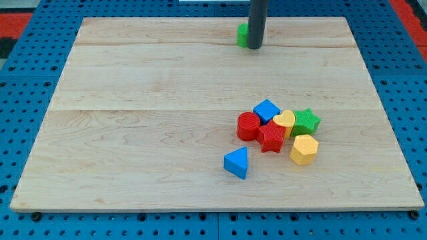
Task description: Separate the red circle and blue cube
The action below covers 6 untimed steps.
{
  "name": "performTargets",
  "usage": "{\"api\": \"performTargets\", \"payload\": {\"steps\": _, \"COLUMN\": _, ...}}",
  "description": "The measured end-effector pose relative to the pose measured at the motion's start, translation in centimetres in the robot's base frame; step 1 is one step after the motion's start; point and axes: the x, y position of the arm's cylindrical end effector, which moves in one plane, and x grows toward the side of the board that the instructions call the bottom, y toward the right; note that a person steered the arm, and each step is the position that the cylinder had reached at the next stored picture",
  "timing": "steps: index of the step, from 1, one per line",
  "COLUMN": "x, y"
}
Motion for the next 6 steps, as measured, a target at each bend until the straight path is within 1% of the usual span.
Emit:
{"api": "performTargets", "payload": {"steps": 1, "x": 0.0, "y": -2.9}}
{"api": "performTargets", "payload": {"steps": 2, "x": 4.4, "y": -3.1}}
{"api": "performTargets", "payload": {"steps": 3, "x": 9.1, "y": -5.6}}
{"api": "performTargets", "payload": {"steps": 4, "x": 11.8, "y": -3.5}}
{"api": "performTargets", "payload": {"steps": 6, "x": 19.0, "y": -2.3}}
